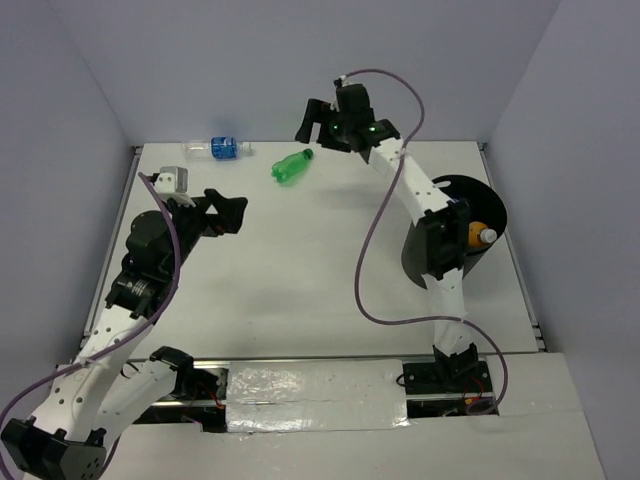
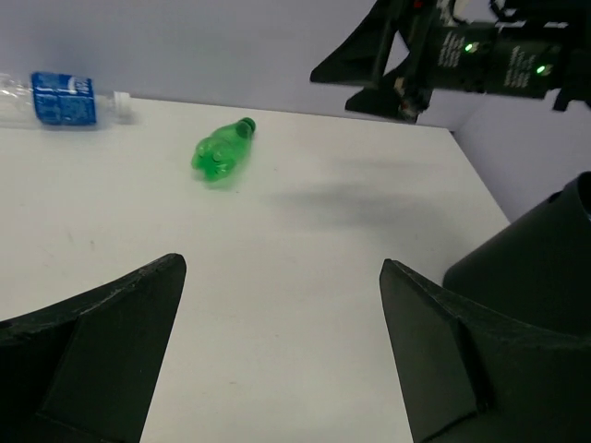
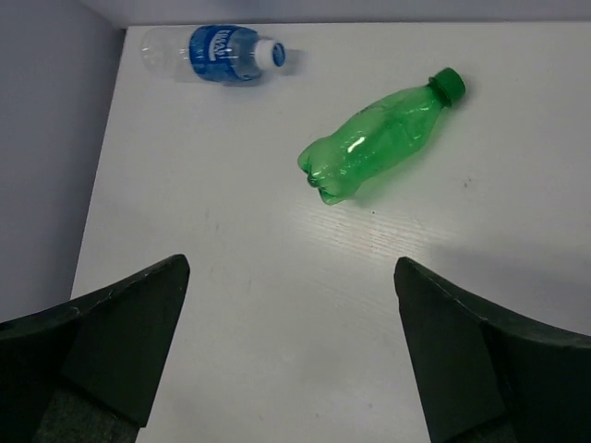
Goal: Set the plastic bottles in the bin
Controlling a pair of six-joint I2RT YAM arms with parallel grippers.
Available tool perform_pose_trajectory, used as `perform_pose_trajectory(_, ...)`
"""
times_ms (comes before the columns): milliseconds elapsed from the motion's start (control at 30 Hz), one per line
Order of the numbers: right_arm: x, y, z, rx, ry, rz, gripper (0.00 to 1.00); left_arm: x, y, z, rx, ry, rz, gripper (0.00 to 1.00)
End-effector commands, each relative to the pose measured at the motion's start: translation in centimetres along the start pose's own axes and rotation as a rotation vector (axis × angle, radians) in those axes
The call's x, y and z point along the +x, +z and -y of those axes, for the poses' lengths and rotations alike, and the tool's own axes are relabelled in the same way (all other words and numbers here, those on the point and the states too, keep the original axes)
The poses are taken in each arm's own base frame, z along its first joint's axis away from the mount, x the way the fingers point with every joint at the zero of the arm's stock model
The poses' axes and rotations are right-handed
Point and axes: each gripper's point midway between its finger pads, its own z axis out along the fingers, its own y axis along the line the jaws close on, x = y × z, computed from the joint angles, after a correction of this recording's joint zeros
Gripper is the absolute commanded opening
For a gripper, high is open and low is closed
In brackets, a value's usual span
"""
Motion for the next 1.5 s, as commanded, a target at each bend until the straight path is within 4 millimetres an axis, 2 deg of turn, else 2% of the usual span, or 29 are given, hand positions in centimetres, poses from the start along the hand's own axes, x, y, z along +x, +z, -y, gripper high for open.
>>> perform_pose_trajectory(0, -2.5, 2.4, 0.0, 0.101, 0.177, 0.188, 1.0, -2.3, -0.7, -1.2, -0.067, 0.087, 0.078, 0.99)
perform_pose_trajectory(167, -2.4, 7.2, 1.4, 0.143, 0.246, 0.271, 1.0, -3.1, -0.8, -2.3, -0.117, 0.106, 0.095, 0.99)
perform_pose_trajectory(233, -2.0, 8.4, 2.0, 0.167, 0.256, 0.293, 1.0, -3.0, -0.8, -2.5, -0.113, 0.1, 0.091, 0.99)
perform_pose_trajectory(300, -0.7, 10.4, 2.2, 0.158, 0.251, 0.286, 0.99, -2.9, -0.6, -2.8, -0.105, 0.083, 0.086, 0.99)
perform_pose_trajectory(333, 0.7, 11.8, 2.9, 0.164, 0.241, 0.266, 0.99, -2.9, -0.5, -2.9, -0.101, 0.074, 0.082, 0.99)
perform_pose_trajectory(400, 1.4, 13.0, 2.5, 0.139, 0.236, 0.268, 0.99, -2.9, -0.3, -3.4, -0.098, 0.055, 0.077, 1.0)
perform_pose_trajectory(433, 2.6, 14.1, 3.1, 0.141, 0.247, 0.251, 0.99, -3.2, -0.4, -4.0, -0.118, 0.049, 0.085, 0.99)
perform_pose_trajectory(533, 3.7, 15.4, 3.5, 0.131, 0.285, 0.236, 0.99, -3.2, -0.3, -4.2, -0.113, 0.035, 0.083, 0.99)
perform_pose_trajectory(867, 5.6, 18.4, 1.8, 0.025, 0.436, 0.222, 0.99, -3.3, -0.2, -5.5, -0.148, 0.024, 0.087, 0.99)
perform_pose_trajectory(1067, 7.6, 19.9, 2.0, 0.008, 0.546, 0.179, 0.98, -3.2, 0.1, -6.2, -0.16, 0.016, 0.082, 0.99)
perform_pose_trajectory(1233, 11.9, 21.4, 2.4, 0.01, 0.675, 0.061, 0.95, -3.0, 0.3, -7.0, -0.174, 0.003, 0.071, 0.99)
perform_pose_trajectory(1367, 12.3, 21.8, 1.8, -0.002, 0.729, 0.05, 0.93, -2.9, 0.4, -7.4, -0.185, 0.0, 0.069, 0.99)
perform_pose_trajectory(1467, 12.2, 21.7, 1.6, -0.018, 0.752, 0.043, 0.87, -2.9, 0.4, -7.5, -0.184, -0.006, 0.071, 0.99)
